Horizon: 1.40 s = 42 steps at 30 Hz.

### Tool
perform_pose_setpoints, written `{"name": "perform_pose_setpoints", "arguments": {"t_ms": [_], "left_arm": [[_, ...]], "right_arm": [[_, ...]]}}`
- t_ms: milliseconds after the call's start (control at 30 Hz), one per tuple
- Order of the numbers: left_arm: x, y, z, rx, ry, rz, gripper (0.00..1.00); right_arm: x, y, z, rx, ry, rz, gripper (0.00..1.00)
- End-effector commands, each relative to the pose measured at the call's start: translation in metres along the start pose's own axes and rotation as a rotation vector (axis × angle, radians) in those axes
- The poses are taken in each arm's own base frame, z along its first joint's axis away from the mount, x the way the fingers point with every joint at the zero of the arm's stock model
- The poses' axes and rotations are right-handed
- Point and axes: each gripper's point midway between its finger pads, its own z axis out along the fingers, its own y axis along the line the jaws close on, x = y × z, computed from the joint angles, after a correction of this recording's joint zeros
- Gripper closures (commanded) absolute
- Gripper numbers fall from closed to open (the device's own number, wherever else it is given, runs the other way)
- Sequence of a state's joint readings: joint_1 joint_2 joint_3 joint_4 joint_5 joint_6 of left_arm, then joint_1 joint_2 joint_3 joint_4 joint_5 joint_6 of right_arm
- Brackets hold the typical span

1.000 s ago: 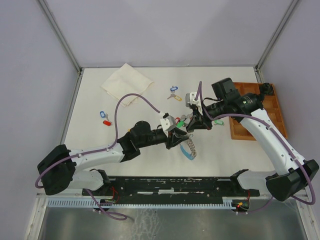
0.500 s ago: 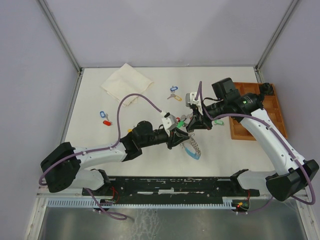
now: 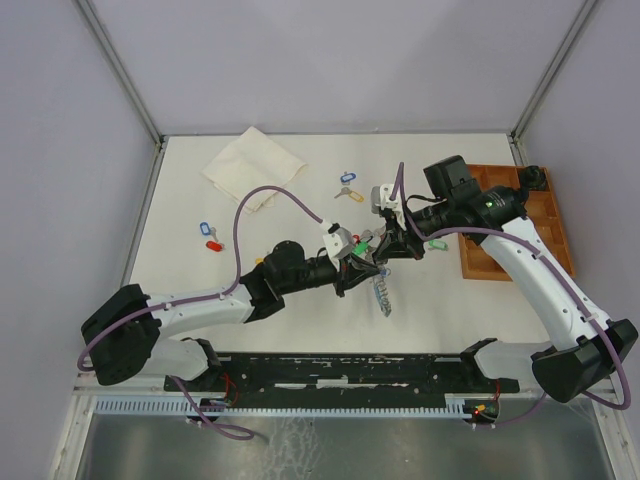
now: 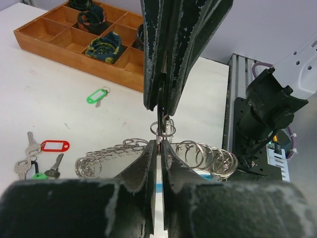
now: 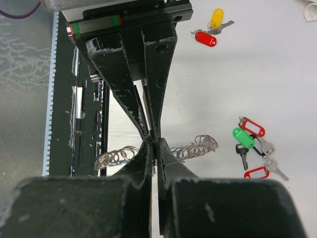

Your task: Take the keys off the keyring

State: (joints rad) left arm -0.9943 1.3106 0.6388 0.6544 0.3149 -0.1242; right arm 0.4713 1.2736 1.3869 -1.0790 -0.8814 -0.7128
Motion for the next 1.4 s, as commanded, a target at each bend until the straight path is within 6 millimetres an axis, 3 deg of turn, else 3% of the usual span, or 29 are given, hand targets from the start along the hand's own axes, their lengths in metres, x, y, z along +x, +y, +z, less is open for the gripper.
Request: {"name": "perform_pose_setpoints", "arguments": {"t_ms": [0, 67, 667, 1033, 1367], "left_arm": [[-0.035, -0.001, 0.005, -0.001, -0.095, 0.004, 0.92], [-0.033, -0.001, 0.003, 0.001, -0.089, 0.020, 0.97], [-0.012, -0.017, -0.017, 0.152, -0.011, 0.395, 0.97], [-0.023, -0.022, -0.026, 0.176, -0.044, 0.541, 0.97], [-0.053, -0.032, -0.042, 0.162, -0.200, 0.521, 0.97]], "right_arm": [[-0.011, 0.004, 0.000, -0.022, -0.041, -0.037, 0.99], [-0.012, 0.004, 0.000, -0.021, -0.043, -0.035, 0.99], [-0.016, 0.013, -0.001, -0.136, -0.100, 0.056, 0.99], [-0.013, 0.012, 0.002, -0.190, -0.125, 0.128, 0.99], [-0.014, 0.016, -0.003, -0.204, -0.155, 0.115, 0.99]]}}
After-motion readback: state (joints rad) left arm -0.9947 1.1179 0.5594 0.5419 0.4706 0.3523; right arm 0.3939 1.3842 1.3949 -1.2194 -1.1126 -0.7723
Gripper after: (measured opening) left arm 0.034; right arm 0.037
